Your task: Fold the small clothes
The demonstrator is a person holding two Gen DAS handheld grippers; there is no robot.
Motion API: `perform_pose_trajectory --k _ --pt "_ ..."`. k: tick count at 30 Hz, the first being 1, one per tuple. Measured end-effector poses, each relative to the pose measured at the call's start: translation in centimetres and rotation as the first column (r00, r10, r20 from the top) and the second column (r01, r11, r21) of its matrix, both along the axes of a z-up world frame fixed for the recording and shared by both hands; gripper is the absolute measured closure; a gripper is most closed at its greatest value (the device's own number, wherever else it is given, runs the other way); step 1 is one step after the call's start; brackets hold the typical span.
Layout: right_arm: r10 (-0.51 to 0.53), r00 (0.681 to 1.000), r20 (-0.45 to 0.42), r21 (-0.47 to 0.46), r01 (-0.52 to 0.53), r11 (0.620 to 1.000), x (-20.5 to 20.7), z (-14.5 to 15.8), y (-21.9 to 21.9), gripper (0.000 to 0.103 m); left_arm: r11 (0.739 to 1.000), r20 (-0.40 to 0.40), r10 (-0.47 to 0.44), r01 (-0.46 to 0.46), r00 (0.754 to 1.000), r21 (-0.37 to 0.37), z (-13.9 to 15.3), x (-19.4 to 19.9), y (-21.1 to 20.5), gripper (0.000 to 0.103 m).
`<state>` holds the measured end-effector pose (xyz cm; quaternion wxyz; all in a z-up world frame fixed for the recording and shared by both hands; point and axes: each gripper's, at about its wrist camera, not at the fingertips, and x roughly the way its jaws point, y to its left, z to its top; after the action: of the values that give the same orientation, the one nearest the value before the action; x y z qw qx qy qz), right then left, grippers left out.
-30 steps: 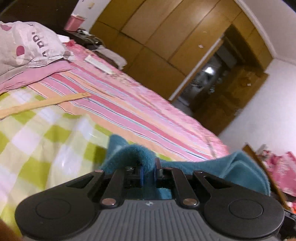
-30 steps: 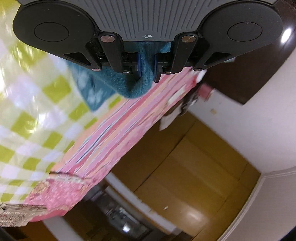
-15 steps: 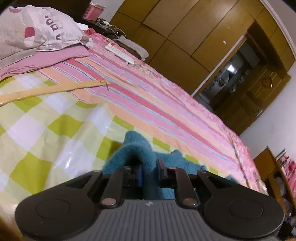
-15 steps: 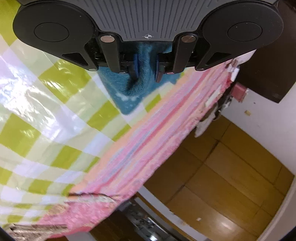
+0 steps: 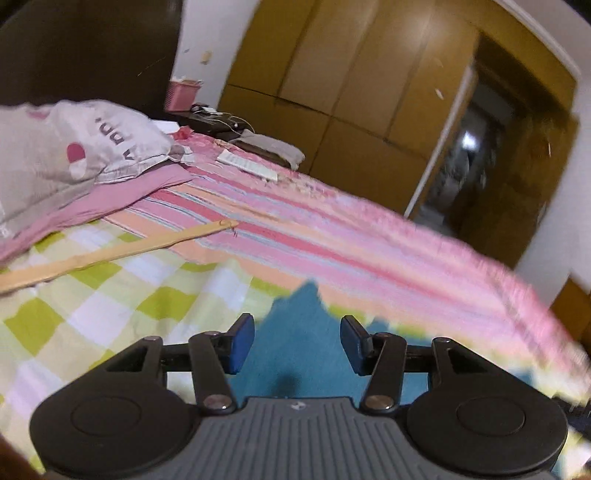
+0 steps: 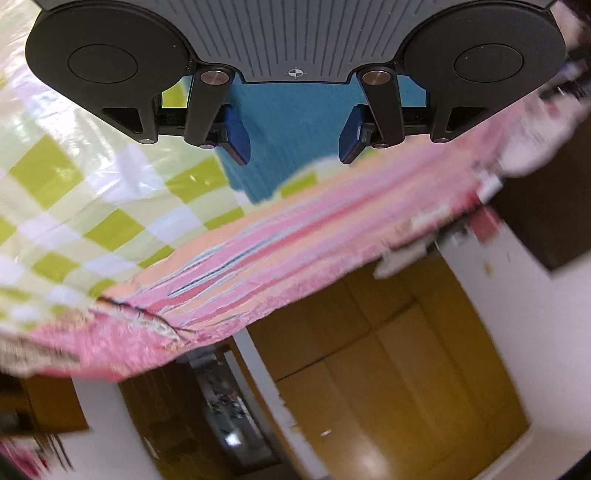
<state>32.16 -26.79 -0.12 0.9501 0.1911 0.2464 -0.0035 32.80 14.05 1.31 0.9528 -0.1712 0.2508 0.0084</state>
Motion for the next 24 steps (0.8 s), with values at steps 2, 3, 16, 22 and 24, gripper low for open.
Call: perform_pose_trajectory --k 2,3,16,22,24 --pt "-0.019 0.999 -0.046 -0.096 0.014 0.995 0.3 -1.0 0.6 0.05 0.999 -0.044 0.006 -0.004 0.999 0.039 -1.0 0.0 -0.3 0.047" --pt "-0.036 0.995 -0.09 -0.133 0.024 0.991 0.7 -1.7 0.6 0.052 0.999 -0.067 0.019 -0.016 0.998 0.045 -1.6 -0.1 0.0 0.048" --pt "-0.038 0.993 -0.116 -0.073 0.03 0.997 -1.2 -1.8 -0.4 0.058 0.995 -0.109 0.095 -0.093 0.99 0.02 -3.1 -3.0 1.9 0.044" --pt "0.014 0.987 -0.158 0.036 -0.008 0.999 -2.3 -3.0 -1.8 0.05 0.99 -0.131 0.069 -0.084 0.989 -0.113 -4.1 -4.7 2.9 0.041" --pt "0.024 0.985 -0.173 0.065 -0.013 0.998 -2.3 -3.6 -2.0 0.046 0.99 -0.129 0.07 -0.085 0.989 -0.115 -4.5 -4.7 2.7 0.039"
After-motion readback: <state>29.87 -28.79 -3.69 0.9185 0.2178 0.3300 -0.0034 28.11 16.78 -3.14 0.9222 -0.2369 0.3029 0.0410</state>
